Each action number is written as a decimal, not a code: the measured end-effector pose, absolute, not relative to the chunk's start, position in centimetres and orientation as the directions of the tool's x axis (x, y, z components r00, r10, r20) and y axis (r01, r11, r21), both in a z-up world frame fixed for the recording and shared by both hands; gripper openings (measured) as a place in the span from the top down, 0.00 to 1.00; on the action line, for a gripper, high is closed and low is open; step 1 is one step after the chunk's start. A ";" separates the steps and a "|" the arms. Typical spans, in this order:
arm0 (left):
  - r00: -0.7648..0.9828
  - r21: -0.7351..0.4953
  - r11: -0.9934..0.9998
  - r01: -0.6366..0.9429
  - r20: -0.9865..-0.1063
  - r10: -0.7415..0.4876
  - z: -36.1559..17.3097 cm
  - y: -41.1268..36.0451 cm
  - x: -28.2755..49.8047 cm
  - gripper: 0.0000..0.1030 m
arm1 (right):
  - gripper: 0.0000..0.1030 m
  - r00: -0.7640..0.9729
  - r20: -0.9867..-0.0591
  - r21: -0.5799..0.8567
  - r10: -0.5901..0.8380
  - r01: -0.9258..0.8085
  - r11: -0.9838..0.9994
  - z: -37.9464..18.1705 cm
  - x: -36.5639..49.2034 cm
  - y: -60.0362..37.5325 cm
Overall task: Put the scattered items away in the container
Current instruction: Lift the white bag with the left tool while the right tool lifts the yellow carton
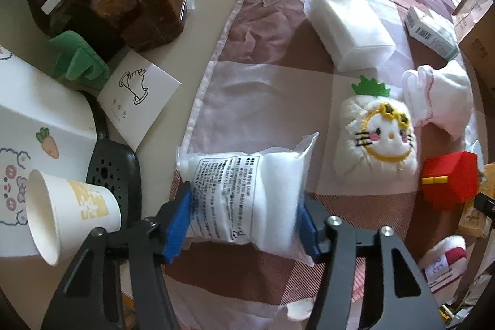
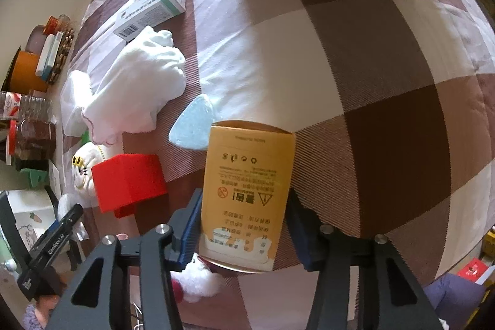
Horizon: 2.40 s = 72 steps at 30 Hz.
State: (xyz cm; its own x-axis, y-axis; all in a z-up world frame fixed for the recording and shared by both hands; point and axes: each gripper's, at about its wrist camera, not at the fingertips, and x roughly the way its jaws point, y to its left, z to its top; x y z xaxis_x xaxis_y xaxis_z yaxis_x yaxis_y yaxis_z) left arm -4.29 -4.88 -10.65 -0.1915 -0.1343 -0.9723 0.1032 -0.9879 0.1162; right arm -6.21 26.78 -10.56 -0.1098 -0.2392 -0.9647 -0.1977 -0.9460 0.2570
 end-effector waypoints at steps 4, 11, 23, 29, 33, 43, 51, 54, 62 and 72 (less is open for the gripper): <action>-0.183 0.072 -0.992 0.104 -0.979 -0.090 -10.2 -4.8 -3.4 0.44 | 0.53 -0.146 -0.967 0.232 -0.210 -0.153 -0.961 -9.4 -6.0 26.6; -0.203 0.022 -0.996 0.090 -0.978 -0.040 -8.2 -4.0 -2.9 0.45 | 0.53 -0.196 -0.956 0.238 -0.216 -0.097 -0.966 -7.4 -5.4 26.2; -0.259 -0.023 -0.999 0.048 -0.966 0.010 -2.7 -2.2 -2.6 0.45 | 0.53 -0.276 -0.917 0.271 -0.287 0.094 -0.958 -1.5 -4.5 21.6; -0.293 -0.026 -0.999 0.044 -0.956 0.012 -0.9 -2.0 -2.4 0.45 | 0.53 -0.291 -0.905 0.278 -0.311 0.151 -0.949 0.2 -4.0 20.3; -0.318 -0.027 -0.999 0.038 -0.948 0.013 0.4 -1.9 -2.2 0.45 | 0.53 -0.303 -0.897 0.279 -0.323 0.182 -0.943 1.3 -3.7 19.3; -0.370 -0.032 -0.999 0.022 -0.929 0.022 2.9 -1.2 -1.9 0.45 | 0.53 -0.343 -0.878 0.264 -0.334 0.233 -0.936 3.9 -2.8 17.7; -0.391 -0.037 -0.999 0.015 -0.920 0.028 3.8 -0.9 -1.6 0.45 | 0.53 -0.370 -0.869 0.251 -0.328 0.242 -0.937 5.0 -2.2 17.6; -0.394 -0.039 -0.999 0.011 -0.919 0.031 4.0 -0.7 -1.6 0.45 | 0.53 -0.377 -0.867 0.247 -0.325 0.240 -0.939 5.2 -2.0 17.8; -0.403 -0.036 -0.999 -0.031 -0.914 0.046 4.6 1.1 -2.0 0.45 | 0.53 -0.396 -0.864 0.243 -0.312 0.215 -0.946 5.7 -1.8 19.1; -0.408 -0.031 -0.994 -0.108 -0.910 0.072 5.1 4.7 -3.0 0.45 | 0.53 -0.430 -0.858 0.245 -0.282 0.140 -0.959 6.3 -1.8 22.3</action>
State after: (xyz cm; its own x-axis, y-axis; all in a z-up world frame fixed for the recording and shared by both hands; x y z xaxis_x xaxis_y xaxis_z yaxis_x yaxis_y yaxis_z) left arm -3.01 4.66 5.13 -0.4084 0.0725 -0.9099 -0.1079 -0.9937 -0.0307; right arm -1.81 22.30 6.33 -0.4304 -0.2816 -0.8576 0.1402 -0.9594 0.2447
